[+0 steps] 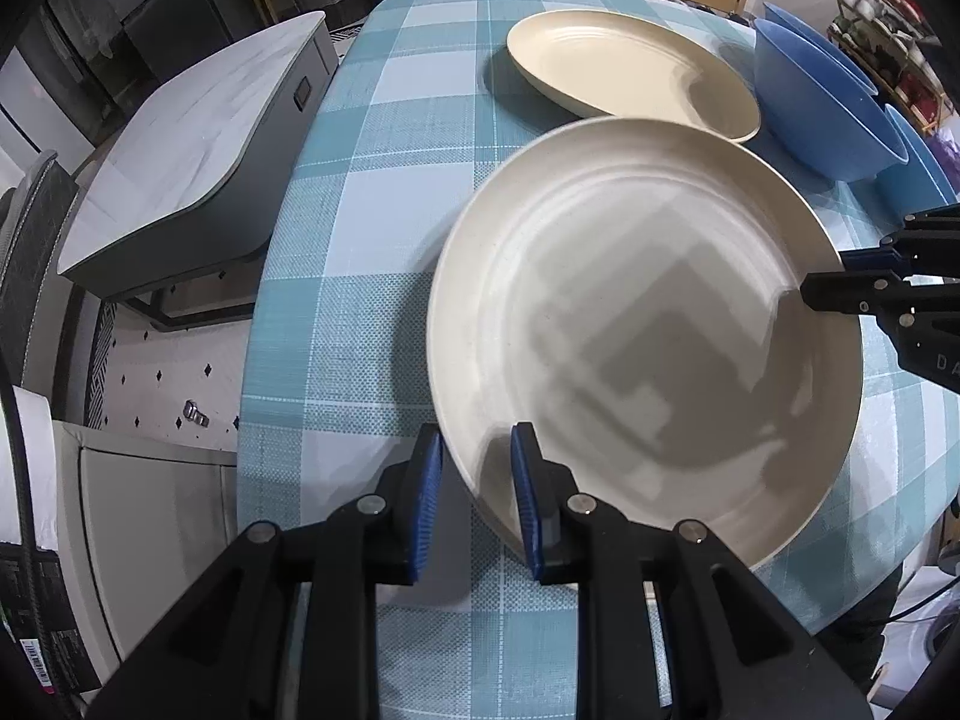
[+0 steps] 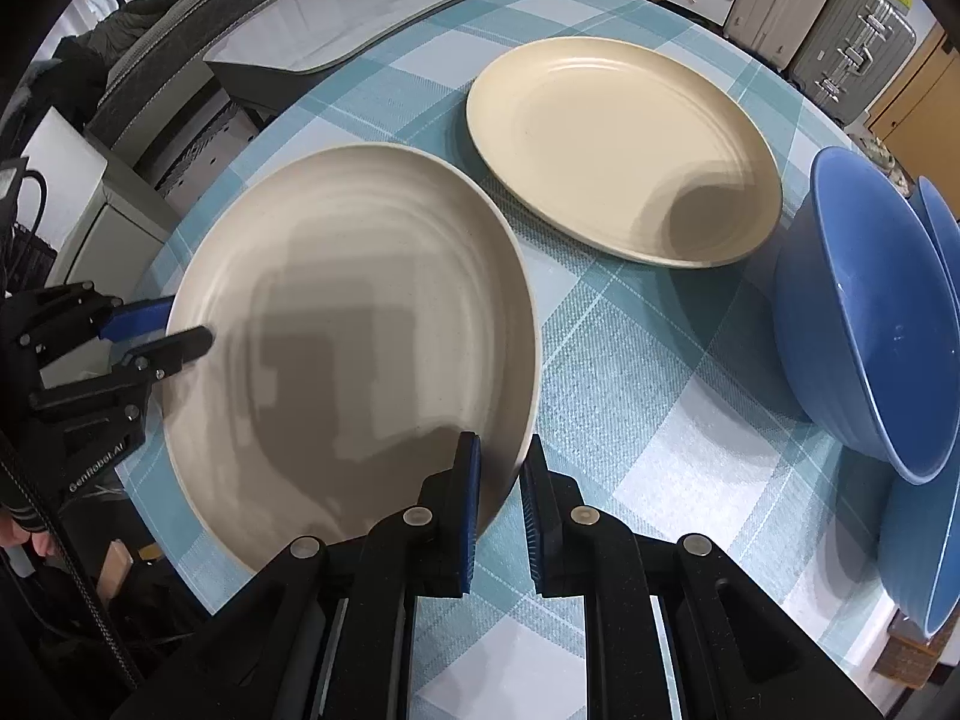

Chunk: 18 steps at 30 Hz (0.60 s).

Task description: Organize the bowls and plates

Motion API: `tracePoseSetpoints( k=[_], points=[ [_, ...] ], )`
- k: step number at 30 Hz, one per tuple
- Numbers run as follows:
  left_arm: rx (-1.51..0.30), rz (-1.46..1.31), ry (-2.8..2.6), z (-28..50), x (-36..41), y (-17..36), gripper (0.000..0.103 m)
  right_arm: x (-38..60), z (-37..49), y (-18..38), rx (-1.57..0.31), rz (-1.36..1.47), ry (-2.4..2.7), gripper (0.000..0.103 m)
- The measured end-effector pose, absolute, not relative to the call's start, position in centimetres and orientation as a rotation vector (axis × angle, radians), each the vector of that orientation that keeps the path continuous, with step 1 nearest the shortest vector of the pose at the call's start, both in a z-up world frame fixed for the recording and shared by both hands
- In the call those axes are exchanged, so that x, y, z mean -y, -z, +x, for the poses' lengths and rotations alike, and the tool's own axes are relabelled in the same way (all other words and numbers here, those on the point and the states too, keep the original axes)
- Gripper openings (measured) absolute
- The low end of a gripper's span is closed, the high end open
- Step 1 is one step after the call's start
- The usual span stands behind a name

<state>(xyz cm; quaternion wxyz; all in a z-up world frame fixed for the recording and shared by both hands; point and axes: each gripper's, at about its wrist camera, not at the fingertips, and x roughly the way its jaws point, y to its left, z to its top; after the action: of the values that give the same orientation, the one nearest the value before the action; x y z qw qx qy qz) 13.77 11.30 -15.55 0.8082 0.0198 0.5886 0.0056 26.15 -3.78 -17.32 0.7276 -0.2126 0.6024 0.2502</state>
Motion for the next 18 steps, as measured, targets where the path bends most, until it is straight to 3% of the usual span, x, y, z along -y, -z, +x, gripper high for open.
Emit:
tracePoseSetpoints(
  k=[18],
  points=[
    [-1.264,0.018,-0.002,13.7,-11.7,15.5,0.022,4.9,27.7,18.9,-1.456,-0.352,-0.596,0.013]
  ],
)
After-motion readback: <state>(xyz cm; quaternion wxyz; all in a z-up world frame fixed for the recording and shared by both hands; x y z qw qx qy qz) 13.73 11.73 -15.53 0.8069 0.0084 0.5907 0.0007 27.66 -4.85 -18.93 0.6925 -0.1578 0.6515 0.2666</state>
